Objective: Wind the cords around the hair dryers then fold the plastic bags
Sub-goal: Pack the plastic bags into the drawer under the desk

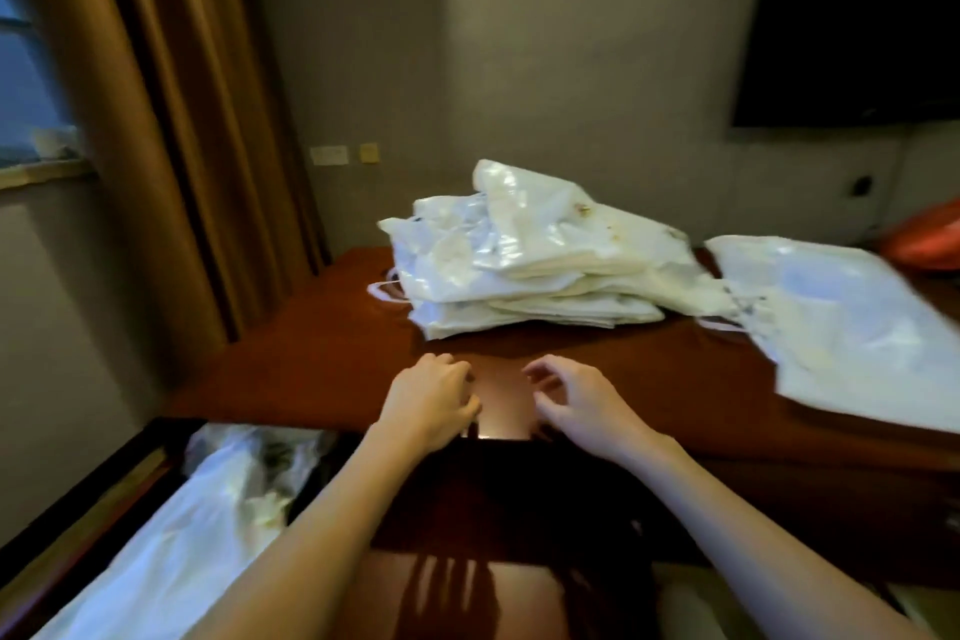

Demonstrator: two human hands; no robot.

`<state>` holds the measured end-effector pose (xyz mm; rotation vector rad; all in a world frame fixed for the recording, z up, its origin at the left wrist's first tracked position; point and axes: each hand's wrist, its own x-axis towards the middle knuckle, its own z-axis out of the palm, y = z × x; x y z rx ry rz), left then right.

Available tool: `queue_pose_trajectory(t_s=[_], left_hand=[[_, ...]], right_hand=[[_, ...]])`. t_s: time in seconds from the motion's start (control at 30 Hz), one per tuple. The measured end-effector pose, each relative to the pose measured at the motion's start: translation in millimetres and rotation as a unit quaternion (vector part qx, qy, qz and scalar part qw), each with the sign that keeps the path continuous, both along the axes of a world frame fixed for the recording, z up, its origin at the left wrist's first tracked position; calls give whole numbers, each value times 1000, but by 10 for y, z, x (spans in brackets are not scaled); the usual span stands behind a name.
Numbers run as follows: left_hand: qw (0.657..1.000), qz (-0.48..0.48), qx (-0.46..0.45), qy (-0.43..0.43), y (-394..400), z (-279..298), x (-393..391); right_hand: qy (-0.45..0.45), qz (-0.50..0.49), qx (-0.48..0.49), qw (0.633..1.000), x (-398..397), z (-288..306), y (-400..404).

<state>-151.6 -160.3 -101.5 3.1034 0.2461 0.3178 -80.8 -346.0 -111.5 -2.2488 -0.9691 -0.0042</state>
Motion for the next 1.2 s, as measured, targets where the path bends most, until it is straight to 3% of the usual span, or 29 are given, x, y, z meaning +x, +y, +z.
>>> queue_pose_trajectory(t_s=[0.17, 0.3, 0.43, 0.63, 0.73, 1.0, 1.07, 1.13, 1.2], left_hand=[[993, -117, -7, 6, -1138, -52, 901], [985, -170, -1, 30, -1884, -113, 1379], [981, -180, 1, 70, -2287, -157, 1609], [983, -149, -55, 89, -2351, -181, 1654], [985, -128, -100, 67, -2315, -93, 1634], [970, -163, -175, 48, -2433, 68, 1749], [965, -180, -178, 69, -2489, 66, 1740], [964, -181, -171, 95, -2535, 37, 1755], [966, -166, -154, 127, -2583, -3, 1789]], right_hand=[[-27, -163, -78, 983, 538, 22, -1250], [-51, -287, -214, 932, 818, -5, -2018], [0, -274, -282, 920, 992, 4, -2307], [-79, -279, -339, 895, 893, 138, -2161], [-65, -232, -330, 913, 688, 239, -2068], [-147, -132, -324, 925, 161, 146, -1708], [-92, -98, -295, 946, 166, 186, -1796], [83, -69, -211, 972, 237, 329, -1992], [140, -120, -97, 978, 439, 441, -2258]])
